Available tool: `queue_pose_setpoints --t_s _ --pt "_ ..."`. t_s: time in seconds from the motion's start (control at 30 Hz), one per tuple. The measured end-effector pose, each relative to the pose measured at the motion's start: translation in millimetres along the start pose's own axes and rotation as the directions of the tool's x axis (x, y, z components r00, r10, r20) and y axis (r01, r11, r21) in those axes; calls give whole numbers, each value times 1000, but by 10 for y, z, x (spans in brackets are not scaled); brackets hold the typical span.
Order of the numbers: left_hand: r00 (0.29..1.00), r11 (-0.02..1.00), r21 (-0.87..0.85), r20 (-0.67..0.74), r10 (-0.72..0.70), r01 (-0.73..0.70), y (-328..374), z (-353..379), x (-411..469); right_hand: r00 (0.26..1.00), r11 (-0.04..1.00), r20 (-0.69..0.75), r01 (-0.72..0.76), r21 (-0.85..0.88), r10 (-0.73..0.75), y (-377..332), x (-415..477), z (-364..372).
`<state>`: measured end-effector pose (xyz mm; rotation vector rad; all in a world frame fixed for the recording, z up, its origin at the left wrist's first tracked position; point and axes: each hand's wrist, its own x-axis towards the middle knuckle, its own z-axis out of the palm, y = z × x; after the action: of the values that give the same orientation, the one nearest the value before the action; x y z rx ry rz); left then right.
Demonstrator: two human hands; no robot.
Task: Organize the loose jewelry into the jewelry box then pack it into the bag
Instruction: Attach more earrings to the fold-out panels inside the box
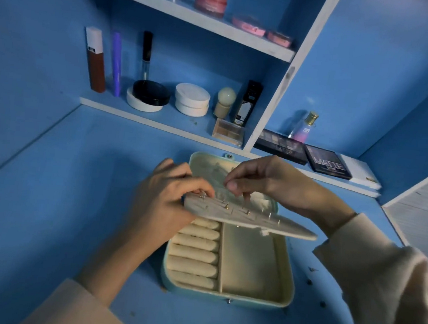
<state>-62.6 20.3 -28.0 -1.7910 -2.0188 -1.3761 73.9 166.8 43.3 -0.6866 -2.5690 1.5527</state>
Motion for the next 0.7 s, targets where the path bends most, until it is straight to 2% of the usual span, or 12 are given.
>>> queue_pose_setpoints --t_s 0.17,0.7 --pt "1000 1000 11 3 8 -8 -8 -3 -1 996 1000 92 -12 -27 14 9 57 52" --pt "999 1000 12 36 0 0 13 -23 -8 992 997 118 -34 -62 41 8 56 19"
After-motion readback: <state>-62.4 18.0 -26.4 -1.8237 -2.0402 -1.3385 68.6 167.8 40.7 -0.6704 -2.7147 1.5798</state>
